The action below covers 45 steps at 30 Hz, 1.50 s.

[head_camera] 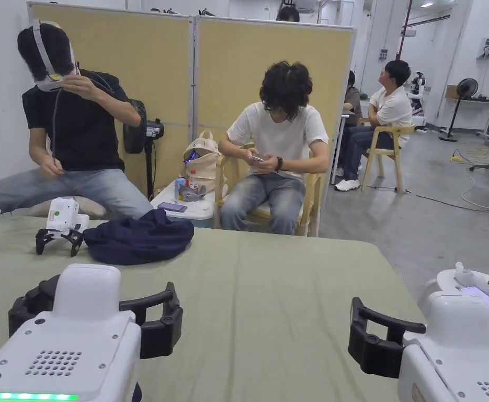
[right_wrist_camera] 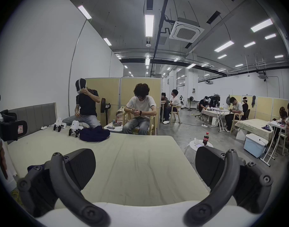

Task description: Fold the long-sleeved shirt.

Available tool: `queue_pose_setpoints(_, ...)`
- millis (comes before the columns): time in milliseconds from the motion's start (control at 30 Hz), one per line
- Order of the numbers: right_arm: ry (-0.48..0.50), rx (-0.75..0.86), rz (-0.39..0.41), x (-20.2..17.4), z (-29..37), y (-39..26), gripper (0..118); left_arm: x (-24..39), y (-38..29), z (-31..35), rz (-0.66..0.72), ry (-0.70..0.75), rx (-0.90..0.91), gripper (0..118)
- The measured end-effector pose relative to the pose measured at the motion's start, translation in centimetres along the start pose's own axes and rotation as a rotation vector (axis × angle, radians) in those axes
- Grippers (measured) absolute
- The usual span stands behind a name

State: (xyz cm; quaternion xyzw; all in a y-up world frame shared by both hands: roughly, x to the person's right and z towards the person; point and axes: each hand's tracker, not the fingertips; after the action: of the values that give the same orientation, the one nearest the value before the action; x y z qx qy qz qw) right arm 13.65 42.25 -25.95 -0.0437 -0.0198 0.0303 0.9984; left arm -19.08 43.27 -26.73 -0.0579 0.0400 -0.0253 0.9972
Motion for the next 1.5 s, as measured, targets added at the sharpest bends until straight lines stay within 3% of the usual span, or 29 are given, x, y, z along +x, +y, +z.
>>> queue_pose_setpoints(400, 0.003, -0.014, 0.011, -0.5, -0.2, -0.1, 118, 0.1, 0.1, 0.6, 0.0, -0.013, 0.005, 114)
queue_pose_setpoints(800, 0.035, -0.014, -0.047, 0.1, 0.2, 0.5, 118, -0.6, 0.9, 0.4, 0.075, -0.018, -0.012, 114)
queue_pose_setpoints(1167, 0.025, -0.022, -0.032, -0.3, 0.2, 0.5, 118, -0.6, 0.2, 0.1, 0.059, 0.001, -0.026, 114)
queue_pose_setpoints(1333, 0.026, -0.018, -0.01, -0.3, 0.3, 0.4, 118, -1.4, 0.1, -0.3, 0.104, 0.105, -0.022, 114)
queue_pose_setpoints(1500, 0.024, -0.011, -0.02, -0.2, 0.3, 0.3, 118, -2.3, -0.2, -0.6, 0.104, 0.065, -0.044, 114)
